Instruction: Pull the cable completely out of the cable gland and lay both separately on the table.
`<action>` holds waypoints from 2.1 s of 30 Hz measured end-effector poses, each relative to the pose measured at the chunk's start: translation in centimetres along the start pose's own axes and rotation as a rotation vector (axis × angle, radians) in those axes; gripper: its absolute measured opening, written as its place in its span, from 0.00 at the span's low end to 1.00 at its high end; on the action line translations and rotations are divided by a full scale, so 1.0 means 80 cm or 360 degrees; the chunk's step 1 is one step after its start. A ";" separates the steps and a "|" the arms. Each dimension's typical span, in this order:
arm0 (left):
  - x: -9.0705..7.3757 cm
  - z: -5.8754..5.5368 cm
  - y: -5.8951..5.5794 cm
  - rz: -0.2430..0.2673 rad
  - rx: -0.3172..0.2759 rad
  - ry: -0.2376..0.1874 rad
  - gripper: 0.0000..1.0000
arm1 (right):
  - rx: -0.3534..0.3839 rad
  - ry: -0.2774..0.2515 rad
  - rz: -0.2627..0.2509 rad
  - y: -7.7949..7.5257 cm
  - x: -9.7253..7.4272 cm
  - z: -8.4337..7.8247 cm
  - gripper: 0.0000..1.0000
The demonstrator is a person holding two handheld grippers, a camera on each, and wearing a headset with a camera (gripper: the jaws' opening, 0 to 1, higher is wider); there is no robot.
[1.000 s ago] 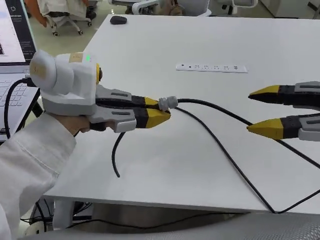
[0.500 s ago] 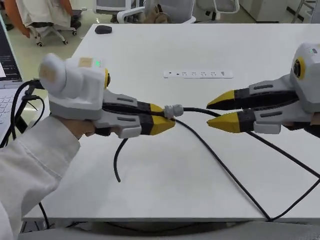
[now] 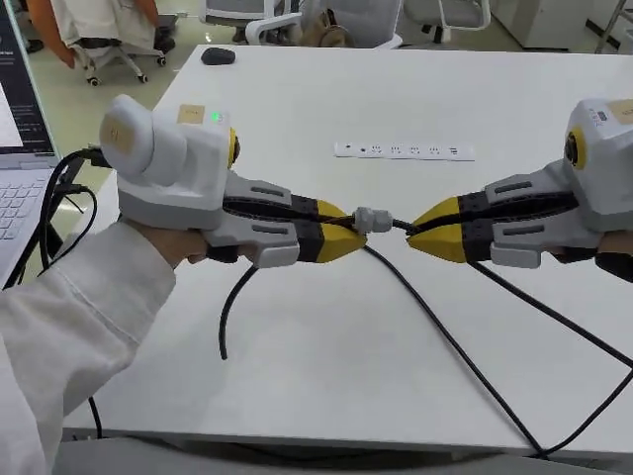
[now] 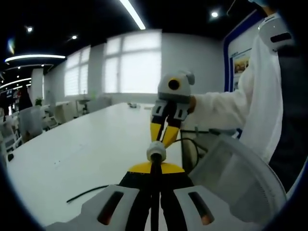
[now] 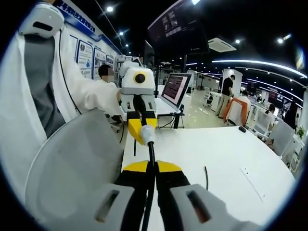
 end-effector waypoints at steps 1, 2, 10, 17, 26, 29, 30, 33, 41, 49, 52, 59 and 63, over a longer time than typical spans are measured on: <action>-0.001 -0.001 -0.001 0.0007 -0.0011 -0.0009 0.05 | 0.0007 -0.0009 0.0004 0.001 0.001 0.001 0.03; -0.003 0.000 -0.001 0.0019 -0.0017 -0.0023 0.05 | 0.0015 -0.0025 -0.0004 0.001 0.001 0.002 0.03; 0.000 0.004 -0.015 -0.0008 -0.0103 -0.0113 0.18 | 0.0046 -0.0185 -0.0017 0.006 -0.001 0.011 0.02; 0.014 0.005 -0.016 0.0042 -0.0149 -0.0173 0.20 | 0.0052 -0.0225 -0.0006 0.013 -0.001 0.014 0.02; 0.012 0.022 -0.021 0.0031 -0.0071 -0.0286 0.17 | 0.0051 -0.0293 0.0015 0.018 -0.009 0.024 0.02; 0.011 0.021 -0.022 0.0056 -0.0040 -0.0287 0.17 | 0.0052 -0.0298 0.0011 0.018 -0.008 0.025 0.02; 0.010 0.021 -0.022 0.0056 -0.0048 -0.0290 0.17 | 0.0052 -0.0298 0.0012 0.019 -0.008 0.025 0.02; 0.006 0.017 -0.022 0.0064 -0.0066 -0.0304 0.16 | 0.0047 -0.0293 0.0001 0.019 -0.009 0.024 0.02; -0.012 0.003 -0.019 0.0084 -0.0111 -0.0298 0.16 | 0.0062 -0.0252 -0.0037 0.018 -0.027 0.008 0.02; -0.035 -0.004 -0.010 0.0144 -0.0152 -0.0341 0.16 | 0.0137 -0.0202 -0.0125 0.010 -0.053 -0.019 0.03; -0.039 -0.004 -0.007 0.0156 -0.0144 -0.0336 0.16 | 0.0160 -0.0193 -0.0147 0.009 -0.060 -0.028 0.03; -0.039 0.001 -0.006 0.0178 -0.0114 -0.0322 0.16 | 0.0183 -0.0160 -0.0171 0.010 -0.067 -0.038 0.03; -0.037 0.002 -0.007 0.0176 -0.0119 -0.0331 0.16 | 0.0165 -0.0131 -0.0190 0.010 -0.064 -0.041 0.03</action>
Point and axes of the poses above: the centre of the closed fingertips' face, and the gripper's own axes: x roughly forward along the fingers, y roughly to its left, z roughly out of its top, the point moved 9 cm from there along -x, roughly backward along the fingers, and after that the axes turned 3 degrees about y, right-handed, at the moved point
